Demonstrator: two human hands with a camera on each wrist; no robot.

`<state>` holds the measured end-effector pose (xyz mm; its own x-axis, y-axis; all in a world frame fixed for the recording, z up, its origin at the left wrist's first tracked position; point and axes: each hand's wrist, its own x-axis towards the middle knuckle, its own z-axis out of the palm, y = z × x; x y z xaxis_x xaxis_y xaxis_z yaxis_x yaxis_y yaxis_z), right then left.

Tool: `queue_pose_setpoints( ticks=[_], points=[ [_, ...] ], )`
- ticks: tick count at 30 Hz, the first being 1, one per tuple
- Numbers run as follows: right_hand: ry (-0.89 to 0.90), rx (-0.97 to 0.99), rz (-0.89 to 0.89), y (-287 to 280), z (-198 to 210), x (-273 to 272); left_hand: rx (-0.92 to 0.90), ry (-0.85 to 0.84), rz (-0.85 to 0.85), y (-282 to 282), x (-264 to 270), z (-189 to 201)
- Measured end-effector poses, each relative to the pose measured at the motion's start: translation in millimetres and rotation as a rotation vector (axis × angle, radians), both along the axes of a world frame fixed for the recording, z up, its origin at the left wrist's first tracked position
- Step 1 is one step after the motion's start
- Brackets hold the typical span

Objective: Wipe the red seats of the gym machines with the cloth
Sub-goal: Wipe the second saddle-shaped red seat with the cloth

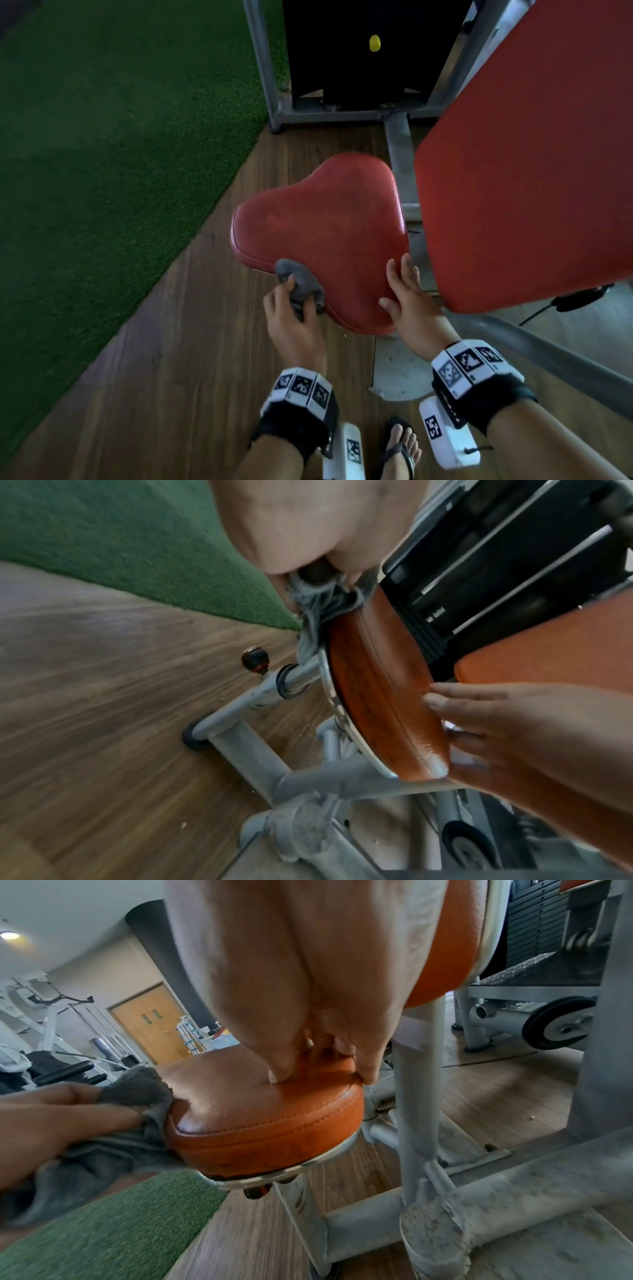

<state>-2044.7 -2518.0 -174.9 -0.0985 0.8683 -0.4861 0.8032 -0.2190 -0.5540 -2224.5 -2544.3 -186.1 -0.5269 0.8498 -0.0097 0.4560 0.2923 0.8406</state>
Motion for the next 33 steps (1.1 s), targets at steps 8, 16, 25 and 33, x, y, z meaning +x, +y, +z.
queue_pose_setpoints(
  ticks=[8, 16, 25, 33],
  points=[
    [0.065, 0.045, -0.035, -1, -5, 7, 0.031, 0.071, -0.248, 17, -23, 32],
    [0.274, 0.224, -0.364, 7, 9, -2, -0.110, -0.192, -0.646, 65, -10, 69],
    [0.173, 0.370, -0.084, 38, 35, -94, -0.193, 0.314, -0.560, 107, -106, 57],
    [-0.199, 0.459, 0.089, 56, 12, -103, -0.289, 0.452, -0.677, 94, -123, 35]
  ],
)
